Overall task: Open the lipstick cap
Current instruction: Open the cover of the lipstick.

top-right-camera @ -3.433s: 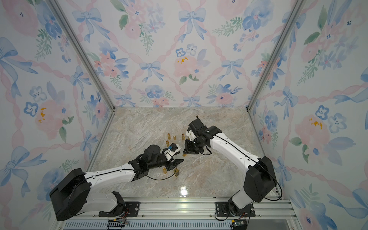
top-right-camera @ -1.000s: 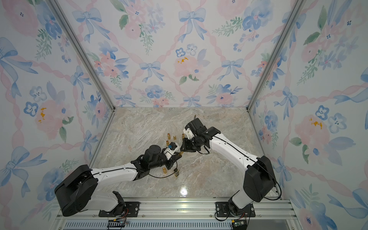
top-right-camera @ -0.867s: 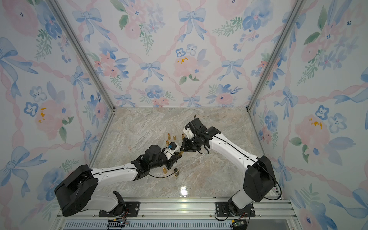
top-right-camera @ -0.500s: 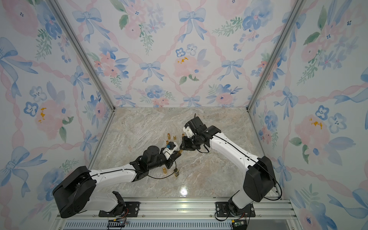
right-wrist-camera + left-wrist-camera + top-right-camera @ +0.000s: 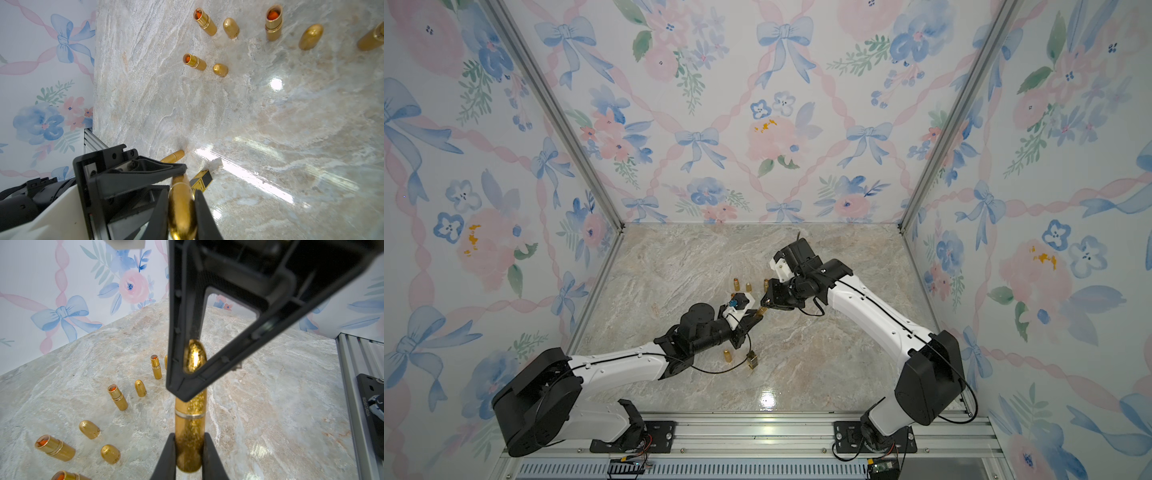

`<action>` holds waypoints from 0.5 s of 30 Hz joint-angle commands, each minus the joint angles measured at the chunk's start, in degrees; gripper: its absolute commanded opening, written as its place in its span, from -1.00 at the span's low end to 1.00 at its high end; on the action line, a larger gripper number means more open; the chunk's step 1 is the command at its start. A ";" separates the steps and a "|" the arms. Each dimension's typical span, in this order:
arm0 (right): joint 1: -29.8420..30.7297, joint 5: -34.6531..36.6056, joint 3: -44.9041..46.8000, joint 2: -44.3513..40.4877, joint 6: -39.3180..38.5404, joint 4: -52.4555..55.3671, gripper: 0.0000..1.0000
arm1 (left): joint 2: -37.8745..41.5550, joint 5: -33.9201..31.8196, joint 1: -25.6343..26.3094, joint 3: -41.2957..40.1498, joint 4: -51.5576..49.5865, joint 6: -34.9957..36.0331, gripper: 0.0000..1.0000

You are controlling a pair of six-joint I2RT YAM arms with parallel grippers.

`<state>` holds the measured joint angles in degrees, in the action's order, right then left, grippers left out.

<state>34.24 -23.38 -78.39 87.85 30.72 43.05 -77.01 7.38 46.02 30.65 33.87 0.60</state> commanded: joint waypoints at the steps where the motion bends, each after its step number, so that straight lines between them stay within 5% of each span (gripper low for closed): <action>1: -3.13 1.87 -2.14 -3.80 1.12 4.99 -0.65 | 0.05 -8.07 -2.15 -1.39 -7.68 0.22 -1.00; 15: -5.40 2.37 -0.16 -5.39 2.04 4.29 -0.65 | 0.98 -7.54 -2.40 -1.63 -8.11 0.50 -1.00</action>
<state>32.18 -26.00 -78.39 86.63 32.58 43.03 -76.44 7.46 46.02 31.33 34.68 1.45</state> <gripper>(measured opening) 0.194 0.185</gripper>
